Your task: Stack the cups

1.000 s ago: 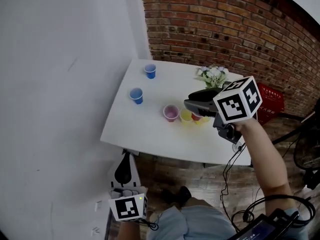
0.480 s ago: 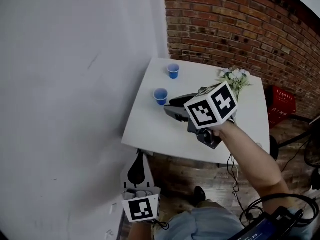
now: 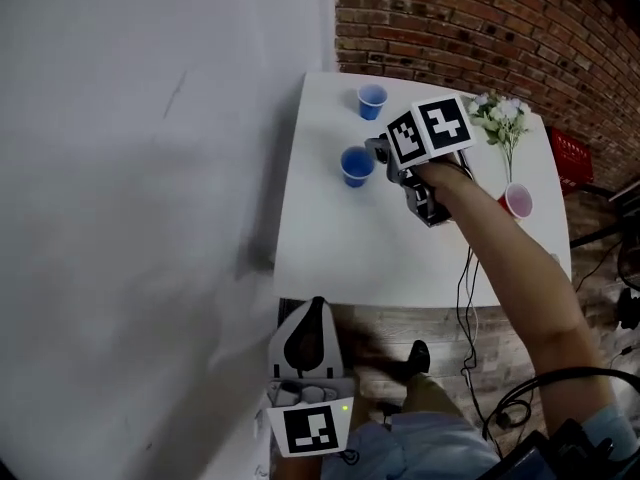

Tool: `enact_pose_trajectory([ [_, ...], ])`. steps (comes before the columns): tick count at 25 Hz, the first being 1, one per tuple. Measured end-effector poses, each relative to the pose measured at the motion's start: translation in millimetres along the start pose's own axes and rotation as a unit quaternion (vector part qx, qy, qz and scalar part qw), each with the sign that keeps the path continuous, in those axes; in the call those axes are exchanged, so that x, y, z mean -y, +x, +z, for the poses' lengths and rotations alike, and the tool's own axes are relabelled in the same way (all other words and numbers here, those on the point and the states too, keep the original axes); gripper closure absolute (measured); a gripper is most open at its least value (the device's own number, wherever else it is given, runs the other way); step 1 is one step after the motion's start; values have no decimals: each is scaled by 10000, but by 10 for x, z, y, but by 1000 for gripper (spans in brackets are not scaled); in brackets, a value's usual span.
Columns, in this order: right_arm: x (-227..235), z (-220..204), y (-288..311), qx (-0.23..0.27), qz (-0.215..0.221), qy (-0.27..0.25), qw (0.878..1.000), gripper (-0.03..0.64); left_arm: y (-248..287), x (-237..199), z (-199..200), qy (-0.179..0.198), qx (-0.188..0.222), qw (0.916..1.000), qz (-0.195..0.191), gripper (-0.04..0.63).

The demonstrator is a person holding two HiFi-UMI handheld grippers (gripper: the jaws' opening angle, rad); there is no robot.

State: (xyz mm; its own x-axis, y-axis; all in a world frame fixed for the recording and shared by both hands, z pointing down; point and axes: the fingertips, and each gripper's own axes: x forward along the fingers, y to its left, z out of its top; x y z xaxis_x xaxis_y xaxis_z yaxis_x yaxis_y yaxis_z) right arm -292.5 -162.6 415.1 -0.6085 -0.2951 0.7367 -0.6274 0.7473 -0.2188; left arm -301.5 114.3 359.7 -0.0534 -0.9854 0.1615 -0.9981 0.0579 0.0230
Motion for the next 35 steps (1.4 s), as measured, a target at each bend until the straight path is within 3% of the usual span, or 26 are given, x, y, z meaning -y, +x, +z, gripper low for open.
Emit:
enact_pose_trajectory([
  [5, 318, -190, 426, -375, -267, 229, 9987, 490, 82, -218, -316, -185, -159, 9996, -105, 586],
  [13, 391, -456, 643, -864, -164, 496, 9949, 477, 68, -363, -280, -376, -220, 9990, 58, 586],
  [15, 404, -507, 675, -956, -210, 475, 9941, 505, 47, -365, -292, -383, -275, 9989, 83, 586],
  [17, 425, -535, 679, -1010, -278, 470, 9934, 582, 30, -373, -301, -362, -323, 9988, 87, 586],
  [21, 308, -464, 597, -1056, -143, 467, 9932, 595, 78, -424, -325, -338, -331, 9989, 46, 586],
  [24, 22, -348, 432, -1085, 258, 343, 9932, 597, 153, -466, -304, -306, -259, 9992, -44, 586],
  [28, -322, -173, -395, -1127, 786, -158, 9904, 597, 84, -201, 146, -190, -30, 9996, -195, 586],
  [35, 9, -117, -1104, -1171, 703, -881, 9867, 597, 323, 119, 213, 4, 373, 9972, -641, 586],
])
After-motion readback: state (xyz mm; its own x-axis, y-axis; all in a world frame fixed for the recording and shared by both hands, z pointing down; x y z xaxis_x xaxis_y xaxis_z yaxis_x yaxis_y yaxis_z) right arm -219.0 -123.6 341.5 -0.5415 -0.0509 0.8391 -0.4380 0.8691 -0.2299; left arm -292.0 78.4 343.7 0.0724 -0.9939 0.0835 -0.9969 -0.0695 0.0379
